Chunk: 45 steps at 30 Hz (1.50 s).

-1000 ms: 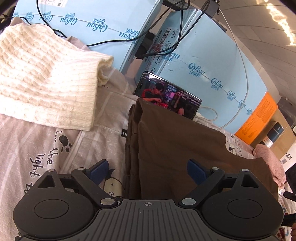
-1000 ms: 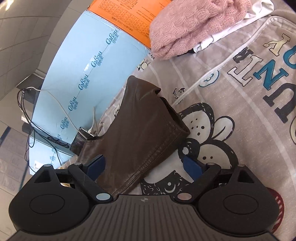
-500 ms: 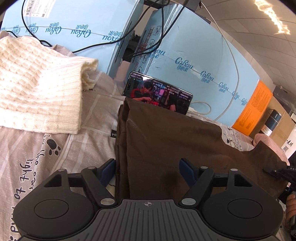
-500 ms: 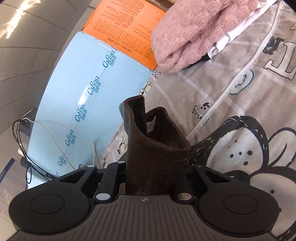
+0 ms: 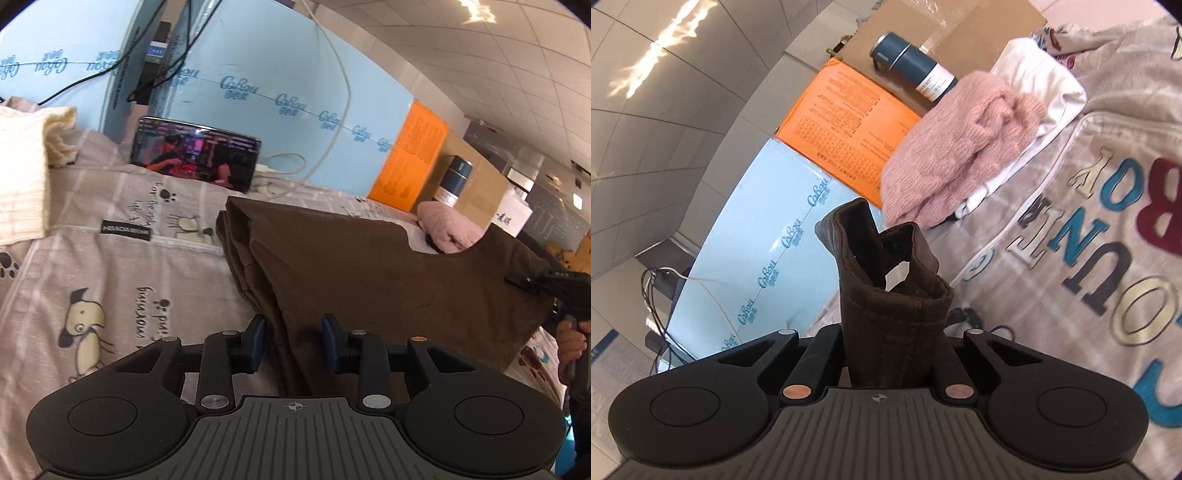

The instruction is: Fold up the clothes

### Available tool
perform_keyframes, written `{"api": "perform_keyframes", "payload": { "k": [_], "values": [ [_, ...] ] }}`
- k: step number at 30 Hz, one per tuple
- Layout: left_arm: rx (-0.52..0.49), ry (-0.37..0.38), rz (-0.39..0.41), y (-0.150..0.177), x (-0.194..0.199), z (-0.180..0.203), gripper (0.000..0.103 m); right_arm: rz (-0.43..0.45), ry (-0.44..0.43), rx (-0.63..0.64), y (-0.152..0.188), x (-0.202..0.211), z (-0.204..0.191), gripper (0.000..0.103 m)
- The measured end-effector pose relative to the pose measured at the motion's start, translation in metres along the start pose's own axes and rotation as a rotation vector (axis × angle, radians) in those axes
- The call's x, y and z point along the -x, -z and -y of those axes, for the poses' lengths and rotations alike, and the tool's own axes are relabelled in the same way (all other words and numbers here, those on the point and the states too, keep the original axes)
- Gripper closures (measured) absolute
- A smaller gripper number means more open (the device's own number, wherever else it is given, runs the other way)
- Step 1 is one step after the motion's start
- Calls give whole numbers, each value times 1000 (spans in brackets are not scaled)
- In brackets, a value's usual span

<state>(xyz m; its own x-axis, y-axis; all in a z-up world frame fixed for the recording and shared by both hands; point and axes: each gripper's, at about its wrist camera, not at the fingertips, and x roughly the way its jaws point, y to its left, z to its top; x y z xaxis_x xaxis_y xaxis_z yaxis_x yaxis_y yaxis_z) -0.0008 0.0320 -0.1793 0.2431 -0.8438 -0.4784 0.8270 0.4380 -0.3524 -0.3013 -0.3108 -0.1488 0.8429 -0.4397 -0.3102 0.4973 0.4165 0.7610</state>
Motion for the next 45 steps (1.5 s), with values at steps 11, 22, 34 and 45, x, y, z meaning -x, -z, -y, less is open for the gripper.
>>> {"api": "perform_keyframes", "payload": {
  "k": [11, 22, 34, 45],
  "values": [
    [-25, -62, 38, 3, -1, 11, 59, 31, -82, 309, -4, 4, -67, 90],
    [3, -56, 24, 3, -3, 6, 59, -65, -230, 796, 101, 6, -177, 92],
    [8, -74, 178, -3, 19, 10, 47, -416, -351, 1141, 188, 7, -162, 41],
    [26, 102, 45, -20, -12, 55, 26, -635, -583, 978, 177, 4, -151, 9]
  ]
}}
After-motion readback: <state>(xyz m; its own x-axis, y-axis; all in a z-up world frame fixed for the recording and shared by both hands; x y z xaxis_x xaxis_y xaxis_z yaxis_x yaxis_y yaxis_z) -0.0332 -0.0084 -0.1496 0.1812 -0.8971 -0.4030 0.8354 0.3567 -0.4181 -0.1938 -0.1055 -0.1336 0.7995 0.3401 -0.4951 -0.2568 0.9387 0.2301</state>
